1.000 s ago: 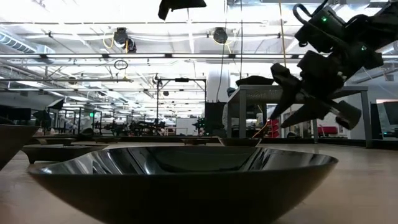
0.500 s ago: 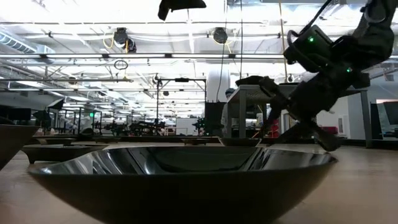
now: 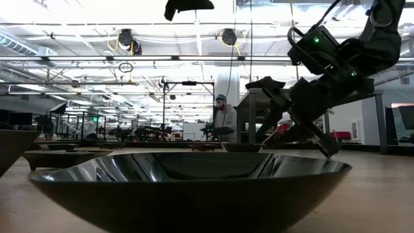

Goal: Pick & Place Mini shaped plates
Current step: Stack the black leaf-shaped plate on top of the black leaf-shaped plate on the shelf

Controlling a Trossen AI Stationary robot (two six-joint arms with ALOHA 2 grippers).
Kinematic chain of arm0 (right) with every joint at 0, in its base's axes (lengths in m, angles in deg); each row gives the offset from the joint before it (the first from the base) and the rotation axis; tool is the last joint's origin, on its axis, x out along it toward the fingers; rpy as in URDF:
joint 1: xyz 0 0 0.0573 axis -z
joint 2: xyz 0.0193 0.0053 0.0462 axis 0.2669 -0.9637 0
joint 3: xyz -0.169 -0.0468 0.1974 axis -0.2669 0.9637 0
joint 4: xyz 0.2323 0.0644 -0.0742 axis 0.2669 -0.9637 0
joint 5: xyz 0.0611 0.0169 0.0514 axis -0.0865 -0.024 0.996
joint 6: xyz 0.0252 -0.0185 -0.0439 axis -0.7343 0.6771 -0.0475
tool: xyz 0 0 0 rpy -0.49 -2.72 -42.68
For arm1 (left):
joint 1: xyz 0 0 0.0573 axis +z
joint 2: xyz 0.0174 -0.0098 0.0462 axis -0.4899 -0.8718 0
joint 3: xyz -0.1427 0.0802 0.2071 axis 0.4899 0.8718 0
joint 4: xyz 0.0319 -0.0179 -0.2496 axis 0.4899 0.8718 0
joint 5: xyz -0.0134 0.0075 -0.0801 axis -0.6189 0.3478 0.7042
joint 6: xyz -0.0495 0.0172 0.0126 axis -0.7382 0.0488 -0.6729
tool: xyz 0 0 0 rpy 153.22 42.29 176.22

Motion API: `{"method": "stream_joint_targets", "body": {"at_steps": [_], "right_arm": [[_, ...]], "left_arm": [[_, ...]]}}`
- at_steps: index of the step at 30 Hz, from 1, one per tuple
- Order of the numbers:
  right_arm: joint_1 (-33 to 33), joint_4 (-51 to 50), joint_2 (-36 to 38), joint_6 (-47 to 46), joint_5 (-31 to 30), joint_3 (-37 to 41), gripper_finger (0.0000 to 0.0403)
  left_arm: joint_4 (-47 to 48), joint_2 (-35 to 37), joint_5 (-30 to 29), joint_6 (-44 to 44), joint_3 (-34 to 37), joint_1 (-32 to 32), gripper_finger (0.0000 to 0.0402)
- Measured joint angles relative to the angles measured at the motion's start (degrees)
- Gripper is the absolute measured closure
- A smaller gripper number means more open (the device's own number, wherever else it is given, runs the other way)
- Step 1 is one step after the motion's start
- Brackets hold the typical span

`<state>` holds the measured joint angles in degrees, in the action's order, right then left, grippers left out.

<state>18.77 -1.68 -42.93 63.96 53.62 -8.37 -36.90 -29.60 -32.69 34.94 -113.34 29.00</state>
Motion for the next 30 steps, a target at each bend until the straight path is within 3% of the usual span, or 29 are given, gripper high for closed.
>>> {"method": "stream_joint_targets", "body": {"at_steps": [9, 14, 20, 23, 30], "right_arm": [[-0.8, -0.1, -4.3, -0.8, -0.2, -2.7, 0.0299], [-1.1, -0.2, -4.4, -3.7, -0.8, -2.7, 0.0336], [-2.0, -0.6, -4.4, -5.3, -5.8, -2.7, 0.0395], [-2.8, -0.7, -4.2, -5.7, -6.3, -2.7, 0.0398], [-3.8, -2.8, -0.3, -18.0, -5.7, -2.3, 0.0402]], "left_arm": [[0.5, 0.0, 0.0, 1.0, 0.0, 0.0, 0.0231], [0.5, 0.0, 0.0, 0.9, 0.0, 0.0, 0.0231], [0.5, 0.0, 0.0, 0.9, 0.0, 0.0, 0.0231], [0.5, 0.0, 0.0, 0.9, 0.0, 0.0, 0.0231], [0.5, 0.0, 0.0, 0.9, 0.0, 0.0, 0.0231]]}}
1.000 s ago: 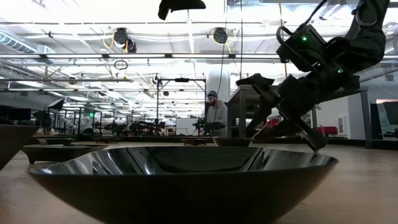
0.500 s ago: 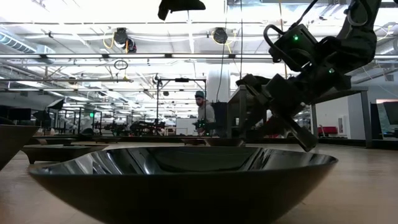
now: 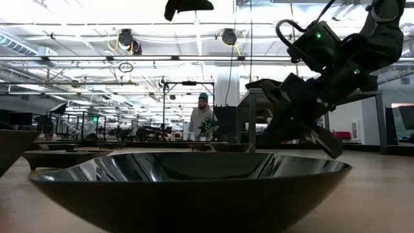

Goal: Pick & Place Mini shaped plates
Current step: Stack the black leaf-shaped plate on top of the black leaf-shaped plate on the shelf

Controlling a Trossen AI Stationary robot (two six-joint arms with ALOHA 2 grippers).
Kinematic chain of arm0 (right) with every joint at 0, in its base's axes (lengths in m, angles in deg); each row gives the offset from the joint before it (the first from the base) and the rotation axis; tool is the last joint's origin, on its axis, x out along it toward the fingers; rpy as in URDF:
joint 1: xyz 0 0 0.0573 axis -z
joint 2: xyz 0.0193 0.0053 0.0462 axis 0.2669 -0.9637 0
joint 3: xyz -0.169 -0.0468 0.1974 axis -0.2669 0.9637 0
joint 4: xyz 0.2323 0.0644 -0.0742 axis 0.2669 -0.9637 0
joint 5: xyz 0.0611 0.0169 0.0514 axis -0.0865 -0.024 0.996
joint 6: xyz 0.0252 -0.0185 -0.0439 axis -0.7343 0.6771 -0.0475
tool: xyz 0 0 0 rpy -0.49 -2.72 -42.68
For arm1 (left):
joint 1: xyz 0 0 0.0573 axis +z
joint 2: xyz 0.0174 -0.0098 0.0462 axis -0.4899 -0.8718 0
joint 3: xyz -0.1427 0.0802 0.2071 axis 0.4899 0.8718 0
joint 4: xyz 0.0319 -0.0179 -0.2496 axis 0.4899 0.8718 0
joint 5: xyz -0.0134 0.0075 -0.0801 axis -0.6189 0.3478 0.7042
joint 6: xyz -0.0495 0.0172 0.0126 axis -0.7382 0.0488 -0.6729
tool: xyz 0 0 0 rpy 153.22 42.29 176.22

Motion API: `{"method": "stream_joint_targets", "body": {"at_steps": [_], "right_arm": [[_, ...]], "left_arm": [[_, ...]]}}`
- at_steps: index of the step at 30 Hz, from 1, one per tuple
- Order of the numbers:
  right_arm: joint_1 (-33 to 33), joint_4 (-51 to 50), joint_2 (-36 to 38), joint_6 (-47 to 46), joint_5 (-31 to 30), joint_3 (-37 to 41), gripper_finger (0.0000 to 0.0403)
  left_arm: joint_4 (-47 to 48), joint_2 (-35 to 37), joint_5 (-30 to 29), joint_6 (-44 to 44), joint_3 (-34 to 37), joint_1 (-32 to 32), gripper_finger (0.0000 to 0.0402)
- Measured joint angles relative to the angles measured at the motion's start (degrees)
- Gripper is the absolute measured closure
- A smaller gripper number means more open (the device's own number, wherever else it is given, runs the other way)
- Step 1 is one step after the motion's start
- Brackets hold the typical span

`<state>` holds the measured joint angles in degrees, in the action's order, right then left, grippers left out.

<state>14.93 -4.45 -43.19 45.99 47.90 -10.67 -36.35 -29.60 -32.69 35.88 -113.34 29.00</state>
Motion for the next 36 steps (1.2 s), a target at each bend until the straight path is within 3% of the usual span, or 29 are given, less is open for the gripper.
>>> {"method": "stream_joint_targets", "body": {"at_steps": [9, 16, 21, 25, 36], "right_arm": [[0.0, -2.3, 6.8, -8.2, 0.4, -0.2, 0.0394], [0.2, -3.0, 5.2, -14.1, 1.4, -0.2, 0.0325], [0.2, -2.8, 5.3, -10.5, 1.6, -0.3, 0.0258], [0.6, -2.4, 3.6, -6.0, 5.6, -0.3, 0.0225], [2.5, 1.6, -4.5, -0.8, 5.7, -3.1, 0.0216]], "left_arm": [[0.0, 0.0, 0.0, 0.0, 0.0, 0.0, 0.0231], [0.4, 0.0, 0.0, -0.8, 0.0, 0.0, 0.0231], [2.1, 0.0, 0.0, -0.8, 0.0, 0.0, 0.0231], [3.6, 0.0, 0.0, -1.3, 0.0, -0.1, 0.0231], [6.3, 0.0, 0.0, -7.1, 0.0, -0.2, 0.0231]]}}
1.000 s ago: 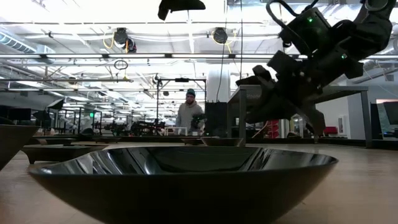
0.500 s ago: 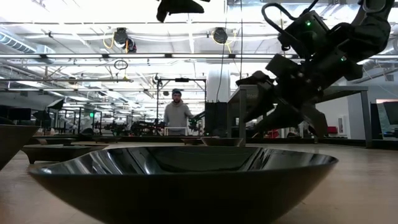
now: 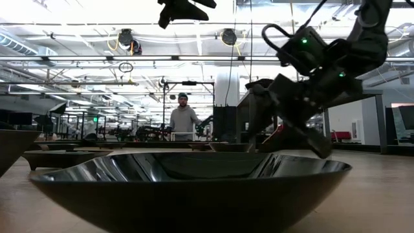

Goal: Pick & Place Mini shaped plates
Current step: Stack the black leaf-shaped plate on top of the black leaf-shaped plate on the shelf

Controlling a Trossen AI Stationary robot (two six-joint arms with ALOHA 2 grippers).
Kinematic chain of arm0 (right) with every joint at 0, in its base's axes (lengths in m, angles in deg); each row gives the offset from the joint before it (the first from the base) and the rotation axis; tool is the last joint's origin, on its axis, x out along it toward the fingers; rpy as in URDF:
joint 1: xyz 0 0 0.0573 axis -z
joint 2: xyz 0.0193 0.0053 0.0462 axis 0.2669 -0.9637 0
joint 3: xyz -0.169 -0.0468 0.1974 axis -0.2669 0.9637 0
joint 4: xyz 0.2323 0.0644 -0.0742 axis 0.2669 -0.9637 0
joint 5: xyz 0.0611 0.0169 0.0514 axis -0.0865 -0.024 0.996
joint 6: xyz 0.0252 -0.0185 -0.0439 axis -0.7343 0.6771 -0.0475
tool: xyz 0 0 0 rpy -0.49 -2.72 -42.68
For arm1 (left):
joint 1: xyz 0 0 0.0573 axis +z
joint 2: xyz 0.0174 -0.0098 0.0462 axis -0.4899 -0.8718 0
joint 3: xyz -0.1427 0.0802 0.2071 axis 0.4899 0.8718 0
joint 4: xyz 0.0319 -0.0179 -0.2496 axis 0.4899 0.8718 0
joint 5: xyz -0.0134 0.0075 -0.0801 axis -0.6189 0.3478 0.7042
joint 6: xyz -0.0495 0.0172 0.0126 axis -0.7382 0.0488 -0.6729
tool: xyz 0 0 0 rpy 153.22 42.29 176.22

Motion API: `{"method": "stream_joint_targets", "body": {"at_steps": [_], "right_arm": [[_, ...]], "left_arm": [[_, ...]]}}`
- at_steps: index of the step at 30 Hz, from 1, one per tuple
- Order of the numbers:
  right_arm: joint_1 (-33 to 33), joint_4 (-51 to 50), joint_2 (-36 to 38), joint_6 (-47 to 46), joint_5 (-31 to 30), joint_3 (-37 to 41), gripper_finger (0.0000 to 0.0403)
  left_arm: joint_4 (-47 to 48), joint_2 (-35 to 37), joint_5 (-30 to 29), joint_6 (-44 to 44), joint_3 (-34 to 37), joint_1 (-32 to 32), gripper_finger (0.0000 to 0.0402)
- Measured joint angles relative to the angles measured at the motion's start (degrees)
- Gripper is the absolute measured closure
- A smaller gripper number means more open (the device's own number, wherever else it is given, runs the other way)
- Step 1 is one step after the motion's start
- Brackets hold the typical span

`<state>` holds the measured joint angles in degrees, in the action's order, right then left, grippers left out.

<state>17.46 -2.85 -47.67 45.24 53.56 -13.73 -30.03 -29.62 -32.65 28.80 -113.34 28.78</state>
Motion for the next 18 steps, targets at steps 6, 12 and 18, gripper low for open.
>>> {"method": "stream_joint_targets", "body": {"at_steps": [6, 12, 18], "right_arm": [[1.0, 0.2, -5.4, 1.5, 0.0, -5.6, 0.0216], [1.4, -2.4, -8.5, 1.3, -2.5, -9.0, 0.0225], [1.4, -9.3, -8.7, -0.3, -3.1, -9.0, 0.0256]], "left_arm": [[0.4, 0.0, 0.0, 0.4, 0.0, 0.0, 0.0231], [0.6, 0.0, 0.5, 0.5, 0.0, 0.0, 0.0231], [1.6, 0.0, 0.5, 0.6, 0.0, 0.0, 0.0231]]}}
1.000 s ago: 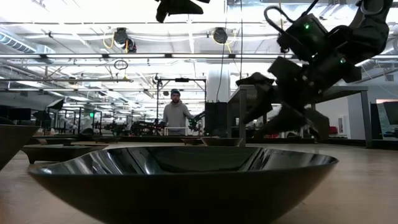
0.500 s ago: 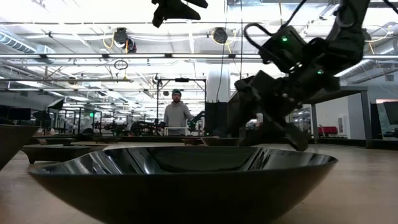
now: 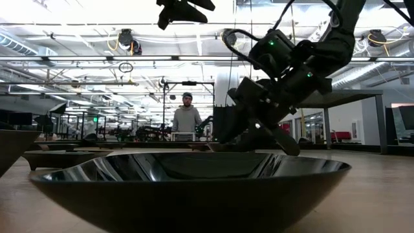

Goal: Pick & Place Mini shaped plates
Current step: Stack the black leaf-shaped plate on top of the black leaf-shaped plate on the shelf

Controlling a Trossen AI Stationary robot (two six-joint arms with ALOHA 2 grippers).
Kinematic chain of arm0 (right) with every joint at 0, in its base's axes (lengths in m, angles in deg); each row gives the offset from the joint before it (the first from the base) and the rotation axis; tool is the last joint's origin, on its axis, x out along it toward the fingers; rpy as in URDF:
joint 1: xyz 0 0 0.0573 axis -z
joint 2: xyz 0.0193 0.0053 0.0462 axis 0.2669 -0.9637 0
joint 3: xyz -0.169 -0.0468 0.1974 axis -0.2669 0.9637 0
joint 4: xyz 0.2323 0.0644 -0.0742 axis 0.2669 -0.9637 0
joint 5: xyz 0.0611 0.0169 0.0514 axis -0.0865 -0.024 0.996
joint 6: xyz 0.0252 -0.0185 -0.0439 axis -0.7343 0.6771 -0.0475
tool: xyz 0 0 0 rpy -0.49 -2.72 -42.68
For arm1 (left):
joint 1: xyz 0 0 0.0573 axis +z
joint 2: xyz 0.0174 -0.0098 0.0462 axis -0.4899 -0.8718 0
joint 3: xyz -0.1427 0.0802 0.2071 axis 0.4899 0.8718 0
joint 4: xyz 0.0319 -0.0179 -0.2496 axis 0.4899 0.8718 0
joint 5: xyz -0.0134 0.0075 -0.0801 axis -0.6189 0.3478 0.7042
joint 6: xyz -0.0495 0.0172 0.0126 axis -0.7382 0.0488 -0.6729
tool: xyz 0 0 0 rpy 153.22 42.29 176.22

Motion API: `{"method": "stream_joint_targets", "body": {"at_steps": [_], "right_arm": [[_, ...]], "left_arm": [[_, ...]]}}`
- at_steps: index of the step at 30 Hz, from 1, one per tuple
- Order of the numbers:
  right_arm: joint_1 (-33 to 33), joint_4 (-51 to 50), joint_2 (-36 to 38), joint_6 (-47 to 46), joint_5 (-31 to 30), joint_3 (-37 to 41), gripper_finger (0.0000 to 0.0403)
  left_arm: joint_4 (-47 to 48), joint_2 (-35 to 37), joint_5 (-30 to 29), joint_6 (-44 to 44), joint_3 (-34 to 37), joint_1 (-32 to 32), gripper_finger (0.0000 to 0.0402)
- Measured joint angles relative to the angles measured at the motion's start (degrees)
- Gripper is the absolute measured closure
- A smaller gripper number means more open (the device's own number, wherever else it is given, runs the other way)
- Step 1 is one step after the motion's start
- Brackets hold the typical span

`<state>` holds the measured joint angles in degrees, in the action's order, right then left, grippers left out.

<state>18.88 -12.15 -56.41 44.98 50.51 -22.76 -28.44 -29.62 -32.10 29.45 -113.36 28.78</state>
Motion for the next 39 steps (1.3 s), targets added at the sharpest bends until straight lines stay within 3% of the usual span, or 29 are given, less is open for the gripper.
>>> {"method": "stream_joint_targets", "body": {"at_steps": [4, 13, 18, 24, 32, 36, 39], "right_arm": [[0.0, -0.7, 0.0, -4.0, -0.2, 0.0, 0.0287], [-0.2, -3.4, 3.7, -10.7, 0.0, 0.3, 0.0396], [-0.1, -5.7, 11.6, -17.1, 8.2, 0.4, 0.0401], [0.1, -12.7, 20.6, -16.8, 9.7, 0.4, 0.0402], [2.3, -15.1, 30.7, -34.2, 27.1, 0.3, 0.0403], [2.2, -15.9, 36.5, -36.8, 27.2, 0.3, 0.0403], [2.3, -17.6, 40.3, -36.1, 23.6, 0.2, 0.0403]], "left_arm": [[0.0, 0.0, 0.0, 1.2, 0.0, 0.0, 0.0231], [0.0, 0.0, 0.0, 3.5, 0.0, 0.0, 0.0231], [-0.1, 0.0, -0.6, 6.1, 0.0, 0.4, 0.0231], [-0.5, 0.0, -2.1, 10.4, 0.0, 1.5, 0.0231], [-1.1, 0.0, -2.1, 10.5, 0.0, 3.2, 0.0231], [-1.3, 0.0, -2.1, 10.5, 0.0, 3.8, 0.0231], [-1.3, 0.0, -2.1, 10.5, 0.0, 4.1, 0.0231]]}}
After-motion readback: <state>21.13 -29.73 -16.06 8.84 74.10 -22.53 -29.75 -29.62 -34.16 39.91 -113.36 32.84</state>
